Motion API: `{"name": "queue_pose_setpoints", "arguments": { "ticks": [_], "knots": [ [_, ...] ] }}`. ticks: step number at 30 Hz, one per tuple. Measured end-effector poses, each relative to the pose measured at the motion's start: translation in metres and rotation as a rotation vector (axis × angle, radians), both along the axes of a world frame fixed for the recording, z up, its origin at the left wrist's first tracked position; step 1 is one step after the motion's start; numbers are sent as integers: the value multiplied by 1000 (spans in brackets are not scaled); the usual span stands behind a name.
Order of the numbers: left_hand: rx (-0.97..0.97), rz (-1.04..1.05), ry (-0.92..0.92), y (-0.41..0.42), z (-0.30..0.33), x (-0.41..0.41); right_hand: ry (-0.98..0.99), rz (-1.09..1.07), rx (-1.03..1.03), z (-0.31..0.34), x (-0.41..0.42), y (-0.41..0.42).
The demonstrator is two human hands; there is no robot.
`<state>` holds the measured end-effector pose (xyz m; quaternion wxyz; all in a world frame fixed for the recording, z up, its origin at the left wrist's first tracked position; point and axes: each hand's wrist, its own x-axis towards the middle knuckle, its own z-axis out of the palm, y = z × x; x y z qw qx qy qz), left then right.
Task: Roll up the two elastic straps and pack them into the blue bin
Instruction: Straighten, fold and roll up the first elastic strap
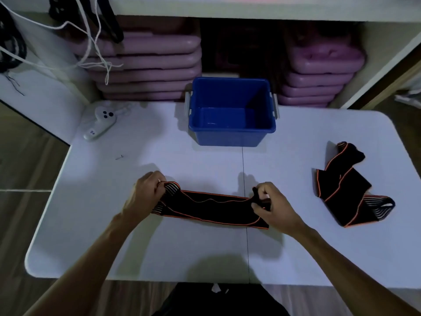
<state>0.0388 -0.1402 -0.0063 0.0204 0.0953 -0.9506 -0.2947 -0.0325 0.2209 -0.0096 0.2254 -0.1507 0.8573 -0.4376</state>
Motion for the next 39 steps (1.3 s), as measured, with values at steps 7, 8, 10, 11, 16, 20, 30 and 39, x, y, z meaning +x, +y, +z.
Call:
{"name": "queue_pose_setpoints", "arguments": {
  "ticks": [7,8,10,11,16,20,30,39],
  "knots": [
    [-183,47,-103,-9,-2,14,42,214,270,-11,11,3],
    [-210,54,-138,-8,-2,17,98,236,314,-13,12,5],
    [-226,64,-167,-4,-3,20,240,289,414,-19,12,10],
    [-219,72,-156,-1,-2,21,280,307,457,-22,11,13],
    [-233,95,-114,12,-7,20,332,321,564,-28,10,22],
    [-246,142,-250,1,-18,17,377,326,590,-30,13,24],
    [-133,211,-216,-11,-22,8,415,380,573,-24,21,11],
    [-181,235,-208,-26,-26,9,385,392,532,-29,24,9]
  ]
}}
